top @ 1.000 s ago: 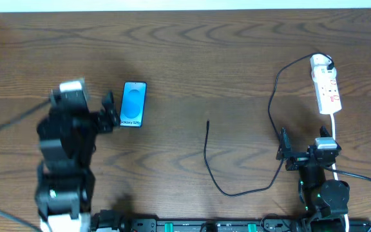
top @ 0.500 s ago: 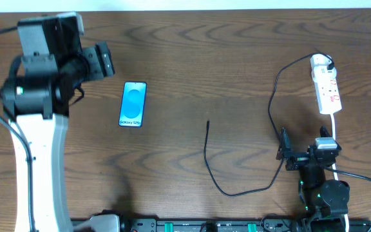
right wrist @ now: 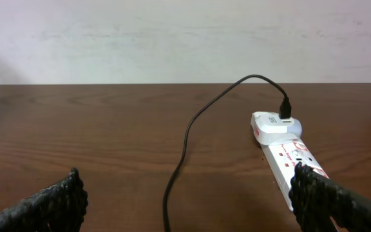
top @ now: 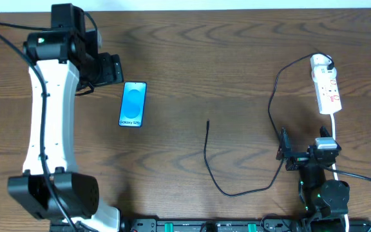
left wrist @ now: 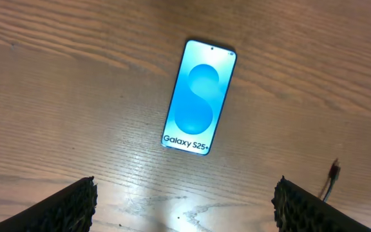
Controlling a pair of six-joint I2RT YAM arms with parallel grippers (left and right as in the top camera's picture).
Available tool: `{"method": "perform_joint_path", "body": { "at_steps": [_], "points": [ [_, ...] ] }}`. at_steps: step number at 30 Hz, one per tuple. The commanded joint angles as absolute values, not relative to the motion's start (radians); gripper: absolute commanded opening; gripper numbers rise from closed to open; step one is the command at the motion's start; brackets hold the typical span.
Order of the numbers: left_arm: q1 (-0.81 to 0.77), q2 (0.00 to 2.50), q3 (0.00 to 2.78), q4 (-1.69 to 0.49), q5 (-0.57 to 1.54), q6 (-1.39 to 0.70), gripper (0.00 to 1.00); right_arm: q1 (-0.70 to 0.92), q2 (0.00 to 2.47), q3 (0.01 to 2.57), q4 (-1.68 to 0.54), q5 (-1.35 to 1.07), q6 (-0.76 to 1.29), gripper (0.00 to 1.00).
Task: Plug charger to phone and switch on socket
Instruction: 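Move the left gripper forward over the Galaxy phone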
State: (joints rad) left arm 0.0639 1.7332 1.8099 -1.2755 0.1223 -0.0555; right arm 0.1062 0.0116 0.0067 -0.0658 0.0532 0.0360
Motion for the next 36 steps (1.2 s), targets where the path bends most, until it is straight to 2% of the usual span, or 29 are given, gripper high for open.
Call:
{"method": "perform_joint_path", "body": {
  "at_steps": [1,3,4,5,6,7,8,23,36],
  "points": [
    [0.068,1.754,1.827,-1.285,0.124,-0.062,0.87,0.111,0.005,0.006,-0.068,0.061,0.021,0.99],
    [0.068,1.76,1.821,-1.286,0.124,-0.061,0.84,0.111,0.005,0.006,-0.068,0.061,0.021,0.99],
    [0.068,1.761,1.821,-1.284,0.124,-0.061,0.56,0.111,0.005,0.006,-0.068,0.061,0.021,0.99],
    [0.068,1.761,1.821,-1.282,0.124,-0.062,0.5,0.111,0.005,0.006,-0.068,0.061,0.021,0.99],
    [0.068,1.761,1.821,-1.28,0.124,-0.061,0.53,0.111,0.005,0.006,-0.068,0.061,0.021,0.99],
    [0.068,1.761,1.821,-1.28,0.124,-0.061,0.86,0.111,0.005,0.006,-0.068,0.061,0.021,0.99],
    [0.068,1.761,1.821,-1.281,0.124,-0.061,0.99,0.111,0.005,0.006,-0.068,0.061,0.021,0.99],
    [0.013,1.815,1.77,-1.267,0.123,-0.051,0.98,0.111,0.005,0.006,-0.068,0.061,0.021,0.99],
    [-0.013,1.979,1.764,-1.248,0.12,-0.043,0.98,0.111,0.005,0.006,-0.068,0.061,0.021,0.99]
  ]
}}
